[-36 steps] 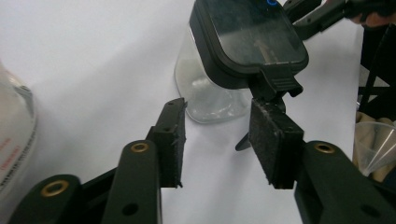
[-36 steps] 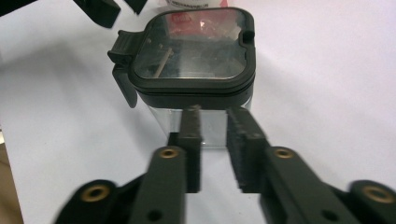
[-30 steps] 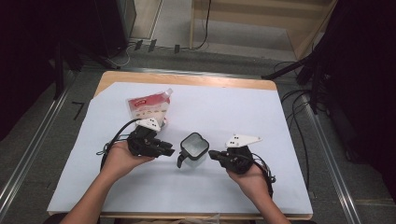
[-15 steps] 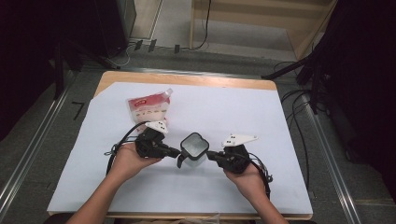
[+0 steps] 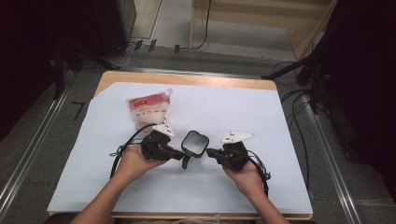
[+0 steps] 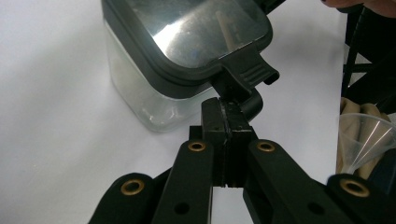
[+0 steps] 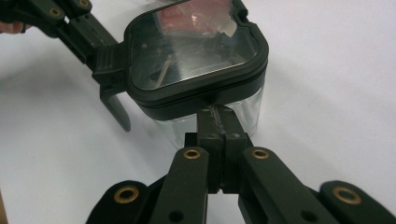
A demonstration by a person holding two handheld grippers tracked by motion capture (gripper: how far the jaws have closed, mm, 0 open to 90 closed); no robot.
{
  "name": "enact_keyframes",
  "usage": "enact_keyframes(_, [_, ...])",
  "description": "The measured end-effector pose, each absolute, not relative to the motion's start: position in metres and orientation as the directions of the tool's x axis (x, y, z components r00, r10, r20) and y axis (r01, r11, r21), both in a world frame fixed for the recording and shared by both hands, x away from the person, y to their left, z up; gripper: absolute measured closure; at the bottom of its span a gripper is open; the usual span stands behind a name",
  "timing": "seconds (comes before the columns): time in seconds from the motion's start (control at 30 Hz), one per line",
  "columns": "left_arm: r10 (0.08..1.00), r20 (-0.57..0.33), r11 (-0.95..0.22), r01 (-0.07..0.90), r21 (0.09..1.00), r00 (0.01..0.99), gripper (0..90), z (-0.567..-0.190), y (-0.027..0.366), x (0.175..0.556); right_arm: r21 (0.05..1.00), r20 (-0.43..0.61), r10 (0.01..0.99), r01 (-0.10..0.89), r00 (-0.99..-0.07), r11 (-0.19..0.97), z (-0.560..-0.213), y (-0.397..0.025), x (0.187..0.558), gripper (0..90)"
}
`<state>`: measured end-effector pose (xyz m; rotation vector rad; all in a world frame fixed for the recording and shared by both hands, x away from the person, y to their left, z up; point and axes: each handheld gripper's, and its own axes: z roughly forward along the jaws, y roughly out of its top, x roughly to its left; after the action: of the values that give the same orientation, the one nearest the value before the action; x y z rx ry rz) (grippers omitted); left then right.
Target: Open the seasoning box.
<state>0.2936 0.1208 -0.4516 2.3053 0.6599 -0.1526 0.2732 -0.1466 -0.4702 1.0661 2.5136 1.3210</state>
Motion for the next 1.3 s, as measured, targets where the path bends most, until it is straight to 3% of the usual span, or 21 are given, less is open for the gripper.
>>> enact_keyframes(0.8, [0.400, -0.319, -0.573, 0.507, 0.644, 0.859, 90.0, -0.458, 0.095, 0.286, 0.746, 0.194, 0.658, 0.545, -0.728, 0.383, -0.469, -0.151, 0.282, 90.0])
enact_keyframes(1.3, [0.360, -0.338, -0.586, 0.492, 0.644, 0.870, 88.2, -0.452, 0.084, 0.282, 0.748, 0.210, 0.640, 0.543, -0.739, 0.381, -0.459, -0.161, 0.251, 90.0])
